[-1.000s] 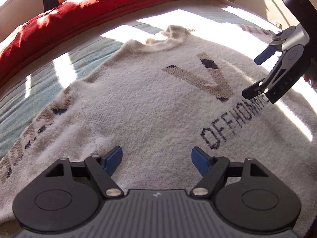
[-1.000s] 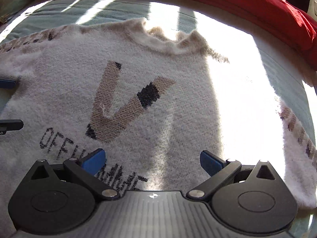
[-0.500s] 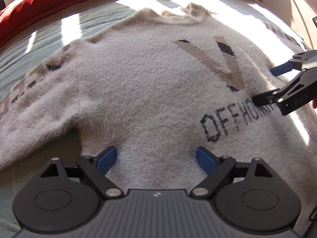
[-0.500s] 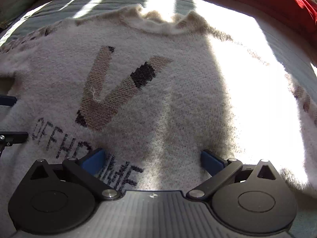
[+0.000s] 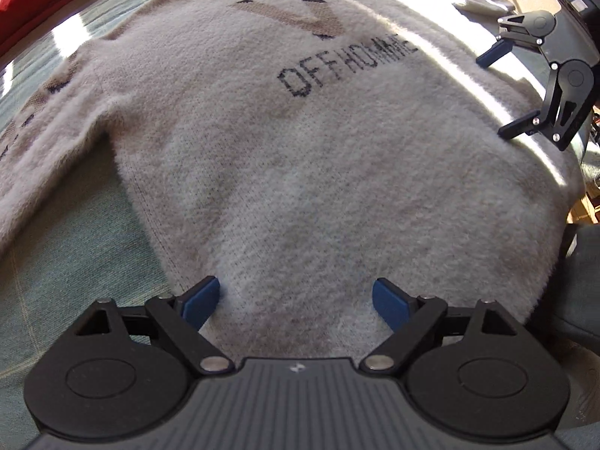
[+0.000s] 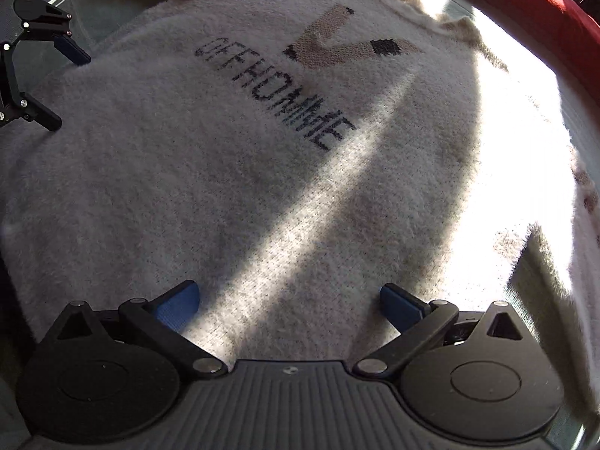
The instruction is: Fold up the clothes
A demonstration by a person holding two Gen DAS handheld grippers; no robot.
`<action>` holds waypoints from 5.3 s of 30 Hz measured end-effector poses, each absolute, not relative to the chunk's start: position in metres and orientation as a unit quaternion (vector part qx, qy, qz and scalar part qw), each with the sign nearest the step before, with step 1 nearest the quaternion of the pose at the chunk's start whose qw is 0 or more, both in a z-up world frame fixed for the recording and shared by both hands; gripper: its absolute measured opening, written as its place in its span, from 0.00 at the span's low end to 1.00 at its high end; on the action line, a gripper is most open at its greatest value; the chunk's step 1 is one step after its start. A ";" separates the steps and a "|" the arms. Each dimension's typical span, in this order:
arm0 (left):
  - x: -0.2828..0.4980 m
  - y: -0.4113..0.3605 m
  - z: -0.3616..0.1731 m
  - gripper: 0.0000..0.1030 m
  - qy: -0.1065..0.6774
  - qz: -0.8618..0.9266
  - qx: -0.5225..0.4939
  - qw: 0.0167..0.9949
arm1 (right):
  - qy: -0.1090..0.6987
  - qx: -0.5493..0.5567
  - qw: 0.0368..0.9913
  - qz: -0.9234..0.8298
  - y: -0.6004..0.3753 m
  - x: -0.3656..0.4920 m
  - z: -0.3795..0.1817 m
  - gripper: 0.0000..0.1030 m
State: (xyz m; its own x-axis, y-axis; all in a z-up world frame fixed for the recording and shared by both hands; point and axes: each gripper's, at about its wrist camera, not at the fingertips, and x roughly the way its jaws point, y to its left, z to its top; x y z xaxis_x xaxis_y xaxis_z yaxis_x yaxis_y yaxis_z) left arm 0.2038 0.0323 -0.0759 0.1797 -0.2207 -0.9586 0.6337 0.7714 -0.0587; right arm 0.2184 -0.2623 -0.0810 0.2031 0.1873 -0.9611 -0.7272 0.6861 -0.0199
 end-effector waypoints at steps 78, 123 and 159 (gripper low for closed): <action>0.471 0.103 -0.103 0.90 0.463 -0.003 -0.091 0.882 | 0.518 -0.029 0.848 0.106 -0.265 0.396 -0.099 1.00; 0.526 -0.021 -0.114 0.90 0.483 -0.167 -0.070 0.857 | 0.500 0.030 0.862 0.081 -0.271 0.390 -0.084 1.00; 0.409 -0.066 -0.099 0.91 0.531 -0.214 0.060 0.818 | 0.458 0.228 0.857 -0.062 -0.418 0.361 -0.083 1.00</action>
State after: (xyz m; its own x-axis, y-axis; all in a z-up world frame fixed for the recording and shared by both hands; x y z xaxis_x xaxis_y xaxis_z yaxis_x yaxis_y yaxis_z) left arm 0.4088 -0.0658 -0.0992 0.3449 -0.2861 -0.8940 0.4130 0.9015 -0.1292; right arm 0.3605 -0.4184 -0.0827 0.5730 0.1014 -0.8133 0.3157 0.8884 0.3332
